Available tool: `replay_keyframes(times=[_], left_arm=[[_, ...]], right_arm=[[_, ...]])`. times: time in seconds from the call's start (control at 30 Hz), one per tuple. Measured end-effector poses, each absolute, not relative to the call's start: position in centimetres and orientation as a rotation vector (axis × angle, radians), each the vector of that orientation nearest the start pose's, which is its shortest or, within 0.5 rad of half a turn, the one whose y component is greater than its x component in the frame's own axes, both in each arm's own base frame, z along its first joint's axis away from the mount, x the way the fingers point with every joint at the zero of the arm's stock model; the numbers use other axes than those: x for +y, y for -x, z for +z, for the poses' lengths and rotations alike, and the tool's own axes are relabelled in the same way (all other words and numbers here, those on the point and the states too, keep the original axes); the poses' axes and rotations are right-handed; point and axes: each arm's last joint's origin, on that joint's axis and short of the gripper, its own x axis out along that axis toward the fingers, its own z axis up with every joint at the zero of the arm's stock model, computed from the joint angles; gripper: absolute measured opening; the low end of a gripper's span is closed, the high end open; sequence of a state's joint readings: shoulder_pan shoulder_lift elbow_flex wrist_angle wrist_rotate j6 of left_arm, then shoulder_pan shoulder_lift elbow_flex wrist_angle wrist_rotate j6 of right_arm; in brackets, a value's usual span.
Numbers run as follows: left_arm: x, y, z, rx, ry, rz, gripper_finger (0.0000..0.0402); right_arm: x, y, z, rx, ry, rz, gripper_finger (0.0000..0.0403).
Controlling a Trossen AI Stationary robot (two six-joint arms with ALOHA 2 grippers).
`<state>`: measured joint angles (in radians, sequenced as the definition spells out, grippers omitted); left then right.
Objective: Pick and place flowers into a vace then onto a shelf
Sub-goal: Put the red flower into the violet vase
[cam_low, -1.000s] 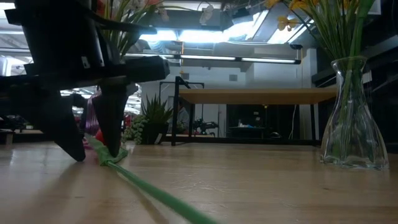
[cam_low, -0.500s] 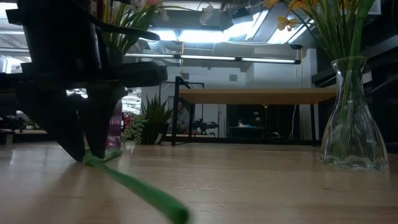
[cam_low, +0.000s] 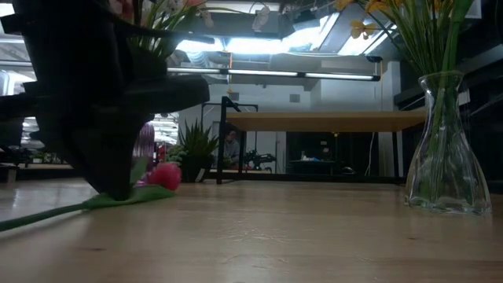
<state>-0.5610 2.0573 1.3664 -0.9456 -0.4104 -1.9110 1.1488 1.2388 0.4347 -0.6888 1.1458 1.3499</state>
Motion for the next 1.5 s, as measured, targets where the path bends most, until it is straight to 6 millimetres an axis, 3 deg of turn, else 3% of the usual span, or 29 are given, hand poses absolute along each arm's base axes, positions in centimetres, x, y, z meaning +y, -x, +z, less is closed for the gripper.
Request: replay_keyframes(times=[0.17,0.5,0.77,1.07,1.37,1.5], left_arm=[[-18.5,-32.1,13.9,0.926,0.709,1.048,0.0004],[-18.9,-32.1,17.5,0.844,0.397,0.833,0.0003],[-21.2,-30.9,19.1,0.775,0.257,0.686,0.0003],[-22.6,-32.0,20.0,0.726,0.149,0.481,0.0003],[-25.0,-29.5,23.6,0.548,0.075,0.405,0.0003],[-26.4,-28.3,23.9,0.489,0.026,0.399,0.0003]], right_arm=[[12.9,-8.7,13.9,0.443,0.05,-0.352,0.0012],[12.9,-8.7,13.9,0.445,0.054,-0.353,0.0012],[12.7,-8.6,13.9,0.435,0.082,-0.36,0.0012],[13.0,-8.8,13.9,0.423,0.034,-0.353,0.0012],[13.5,-9.0,14.0,0.407,-0.028,-0.34,0.0012],[13.6,-9.0,14.0,0.404,-0.039,-0.338,0.0012]])
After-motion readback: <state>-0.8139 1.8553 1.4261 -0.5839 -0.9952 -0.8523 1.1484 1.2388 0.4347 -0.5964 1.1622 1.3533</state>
